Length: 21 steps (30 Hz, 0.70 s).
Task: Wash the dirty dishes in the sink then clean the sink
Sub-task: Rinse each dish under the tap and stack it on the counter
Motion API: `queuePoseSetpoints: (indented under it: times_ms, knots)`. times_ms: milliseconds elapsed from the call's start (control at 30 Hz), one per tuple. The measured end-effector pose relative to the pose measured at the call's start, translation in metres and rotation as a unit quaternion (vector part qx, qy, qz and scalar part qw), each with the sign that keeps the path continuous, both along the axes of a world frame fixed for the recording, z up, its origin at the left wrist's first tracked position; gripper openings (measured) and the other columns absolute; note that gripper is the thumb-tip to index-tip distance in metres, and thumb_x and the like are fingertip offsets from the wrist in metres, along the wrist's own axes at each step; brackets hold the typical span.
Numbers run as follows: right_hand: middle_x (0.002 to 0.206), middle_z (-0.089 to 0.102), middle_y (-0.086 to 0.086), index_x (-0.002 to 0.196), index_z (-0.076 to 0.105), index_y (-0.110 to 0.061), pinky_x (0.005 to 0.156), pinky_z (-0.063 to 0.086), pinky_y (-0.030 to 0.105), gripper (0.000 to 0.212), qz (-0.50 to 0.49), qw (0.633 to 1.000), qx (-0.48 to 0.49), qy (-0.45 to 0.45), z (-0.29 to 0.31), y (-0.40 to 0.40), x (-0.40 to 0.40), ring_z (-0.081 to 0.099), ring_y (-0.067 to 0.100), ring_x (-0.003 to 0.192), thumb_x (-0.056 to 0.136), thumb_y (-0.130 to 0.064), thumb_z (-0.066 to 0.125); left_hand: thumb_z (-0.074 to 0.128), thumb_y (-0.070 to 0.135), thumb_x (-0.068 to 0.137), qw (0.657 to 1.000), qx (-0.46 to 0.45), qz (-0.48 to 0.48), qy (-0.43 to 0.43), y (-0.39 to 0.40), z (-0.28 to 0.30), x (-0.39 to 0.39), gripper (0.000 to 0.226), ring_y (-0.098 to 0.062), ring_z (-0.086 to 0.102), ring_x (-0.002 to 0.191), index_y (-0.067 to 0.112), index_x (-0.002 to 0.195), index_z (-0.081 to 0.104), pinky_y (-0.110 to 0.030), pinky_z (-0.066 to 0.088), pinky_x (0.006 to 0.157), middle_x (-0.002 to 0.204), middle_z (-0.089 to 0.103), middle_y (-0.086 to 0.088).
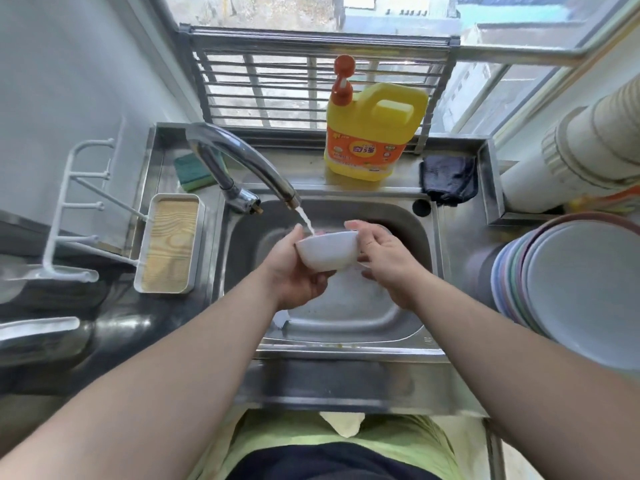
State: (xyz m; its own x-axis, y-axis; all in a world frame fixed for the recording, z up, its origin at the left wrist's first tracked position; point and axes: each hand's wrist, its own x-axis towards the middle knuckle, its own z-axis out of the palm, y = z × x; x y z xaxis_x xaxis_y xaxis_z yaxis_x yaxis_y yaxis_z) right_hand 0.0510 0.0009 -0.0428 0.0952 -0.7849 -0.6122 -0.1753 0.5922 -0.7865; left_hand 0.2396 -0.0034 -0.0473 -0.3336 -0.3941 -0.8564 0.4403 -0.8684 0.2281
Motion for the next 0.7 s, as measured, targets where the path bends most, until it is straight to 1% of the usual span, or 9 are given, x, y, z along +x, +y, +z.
queuePoseSetpoints:
  times_ms: [100, 167, 267, 367, 433, 500, 567, 633, 700]
  knots:
    - [0.081, 0.064, -0.015, 0.107, 0.069, -0.029, 0.064, 0.047, 0.022, 0.026, 0.008, 1.000, 0.009, 0.008, 0.006, -0.008, 0.011, 0.054, 0.008, 0.073, 0.109, -0.046, 0.049, 0.020, 0.086, 0.095, 0.997, 0.038, 0.034, 0.055, 0.003, 0.001, 0.005, 0.090, -0.020, 0.064, 0.074, 0.021, 0.141, 0.062, -0.021, 0.052, 0.045, 0.117, 0.063, -0.011]
    - [0.084, 0.061, -0.007, 0.097, 0.065, -0.027, 0.072, 0.047, 0.032, 0.030, 0.005, 0.999, 0.045, 0.017, 0.007, -0.012, 0.021, 0.054, 0.016, 0.079, 0.107, -0.051, 0.051, 0.011, 0.093, 0.088, 0.997, 0.050, 0.028, 0.056, 0.007, 0.000, 0.010, 0.107, -0.020, 0.066, 0.072, 0.017, 0.143, 0.062, -0.023, 0.054, 0.048, 0.122, 0.061, -0.013]
    - [0.097, 0.065, 0.001, 0.096, 0.064, -0.028, 0.073, 0.053, 0.035, 0.035, -0.007, 0.994, 0.104, 0.018, 0.004, -0.017, 0.037, 0.062, 0.025, 0.083, 0.104, -0.059, 0.050, 0.014, 0.097, 0.083, 0.999, 0.048, -0.011, -0.012, 0.015, -0.006, 0.021, 0.113, -0.029, 0.066, 0.088, 0.010, 0.127, 0.072, -0.034, 0.056, 0.072, 0.110, 0.070, -0.015]
    - [0.119, 0.065, 0.008, 0.122, 0.061, -0.029, 0.059, 0.060, 0.033, 0.037, -0.047, 0.983, 0.177, -0.006, 0.003, -0.018, 0.049, 0.075, 0.030, 0.077, 0.106, -0.059, 0.045, 0.031, 0.088, 0.093, 0.996, 0.026, 0.011, -0.087, 0.018, -0.008, 0.030, 0.094, -0.035, 0.064, 0.097, 0.008, 0.121, 0.072, -0.044, 0.053, 0.090, 0.115, 0.070, -0.016]
    - [0.124, 0.064, 0.013, 0.134, 0.053, -0.025, 0.053, 0.060, 0.032, 0.039, -0.067, 0.973, 0.220, -0.030, 0.001, -0.017, 0.054, 0.077, 0.033, 0.068, 0.108, -0.053, 0.043, 0.043, 0.073, 0.101, 0.992, 0.003, 0.058, -0.116, 0.016, -0.007, 0.033, 0.069, -0.028, 0.067, 0.102, 0.013, 0.114, 0.073, -0.039, 0.057, 0.089, 0.108, 0.076, -0.011]
    - [0.117, 0.069, 0.016, 0.134, 0.052, -0.019, 0.051, 0.058, 0.032, 0.040, -0.093, 0.963, 0.246, -0.057, 0.000, -0.015, 0.058, 0.077, 0.034, 0.067, 0.108, -0.048, 0.045, 0.044, 0.063, 0.105, 0.991, -0.001, 0.084, -0.105, 0.013, -0.004, 0.033, 0.055, -0.025, 0.070, 0.107, 0.016, 0.115, 0.072, -0.038, 0.058, 0.082, 0.099, 0.082, -0.009]
    - [0.109, 0.072, 0.015, 0.132, 0.056, -0.016, 0.051, 0.058, 0.032, 0.041, -0.126, 0.954, 0.261, -0.080, -0.001, -0.013, 0.056, 0.077, 0.035, 0.067, 0.108, -0.049, 0.046, 0.042, 0.058, 0.108, 0.991, 0.000, 0.091, -0.101, 0.009, -0.002, 0.031, 0.052, -0.024, 0.070, 0.109, 0.015, 0.120, 0.069, -0.038, 0.058, 0.083, 0.101, 0.081, -0.009]
    - [0.111, 0.074, 0.014, 0.127, 0.060, -0.018, 0.056, 0.061, 0.035, 0.046, -0.171, 0.939, 0.274, -0.118, -0.003, -0.011, 0.049, 0.078, 0.038, 0.071, 0.107, -0.056, 0.046, 0.043, 0.054, 0.109, 0.992, -0.019, 0.076, -0.101, 0.006, 0.002, 0.026, 0.049, -0.027, 0.068, 0.115, 0.015, 0.127, 0.066, -0.043, 0.057, 0.095, 0.117, 0.076, -0.012]
    - [0.118, 0.072, 0.015, 0.122, 0.063, -0.019, 0.063, 0.063, 0.045, 0.049, -0.220, 0.919, 0.280, -0.167, -0.004, -0.009, 0.040, 0.077, 0.044, 0.079, 0.104, -0.062, 0.047, 0.047, 0.049, 0.110, 0.993, -0.046, 0.041, -0.099, 0.003, 0.005, 0.021, 0.045, -0.033, 0.062, 0.121, 0.017, 0.137, 0.063, -0.053, 0.048, 0.112, 0.129, 0.067, -0.013]
